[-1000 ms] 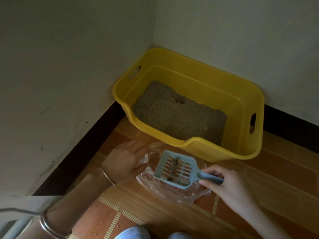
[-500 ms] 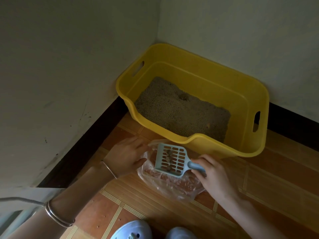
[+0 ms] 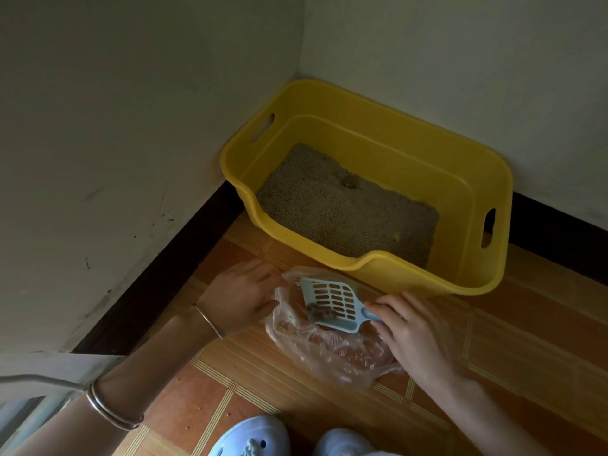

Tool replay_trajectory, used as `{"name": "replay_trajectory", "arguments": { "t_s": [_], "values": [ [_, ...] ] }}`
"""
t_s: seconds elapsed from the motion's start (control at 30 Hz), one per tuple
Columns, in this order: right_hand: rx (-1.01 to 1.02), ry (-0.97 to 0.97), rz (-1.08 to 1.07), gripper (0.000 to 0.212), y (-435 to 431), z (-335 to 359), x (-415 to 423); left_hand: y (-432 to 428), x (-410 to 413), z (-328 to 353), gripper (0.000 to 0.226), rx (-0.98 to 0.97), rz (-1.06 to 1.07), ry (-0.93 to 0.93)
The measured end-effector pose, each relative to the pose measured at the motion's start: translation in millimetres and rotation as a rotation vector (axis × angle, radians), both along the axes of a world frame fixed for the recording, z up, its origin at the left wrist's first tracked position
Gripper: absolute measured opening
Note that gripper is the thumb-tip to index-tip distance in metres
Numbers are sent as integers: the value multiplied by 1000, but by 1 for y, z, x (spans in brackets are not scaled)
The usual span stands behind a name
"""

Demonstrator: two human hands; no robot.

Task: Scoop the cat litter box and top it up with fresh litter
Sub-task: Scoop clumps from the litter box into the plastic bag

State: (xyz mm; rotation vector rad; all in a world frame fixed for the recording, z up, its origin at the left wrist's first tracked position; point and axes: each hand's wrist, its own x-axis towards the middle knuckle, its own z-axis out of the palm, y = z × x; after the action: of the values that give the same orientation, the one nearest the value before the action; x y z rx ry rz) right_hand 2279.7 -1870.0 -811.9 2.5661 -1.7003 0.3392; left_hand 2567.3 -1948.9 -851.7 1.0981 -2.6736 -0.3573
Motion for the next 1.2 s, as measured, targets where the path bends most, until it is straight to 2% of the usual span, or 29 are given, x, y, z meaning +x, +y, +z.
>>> {"name": "replay_trajectory", "arguments": {
  "t_s": [0.3, 0.57, 0.77, 0.9, 1.0, 1.2],
  "values": [
    [-68, 20, 45, 33, 3, -2, -4, -1, 1, 1, 37, 1, 0, -10],
    [-94, 39, 97, 39, 4, 4, -11, 0, 0, 4, 31, -6, -13, 13],
    [-67, 27, 74, 36, -2, 6, -13, 0, -2, 6, 29, -10, -3, 11],
    [-31, -35, 58, 33, 0, 7, -15, 0, -2, 9, 29, -7, -5, -1],
    [6, -157, 56, 34, 0, 13, -17, -5, -1, 21, 28, -28, -1, -8],
    [-77, -222, 32, 23, -10, 57, -16, -29, 3, 55, 29, -147, 9, 46]
  ]
}}
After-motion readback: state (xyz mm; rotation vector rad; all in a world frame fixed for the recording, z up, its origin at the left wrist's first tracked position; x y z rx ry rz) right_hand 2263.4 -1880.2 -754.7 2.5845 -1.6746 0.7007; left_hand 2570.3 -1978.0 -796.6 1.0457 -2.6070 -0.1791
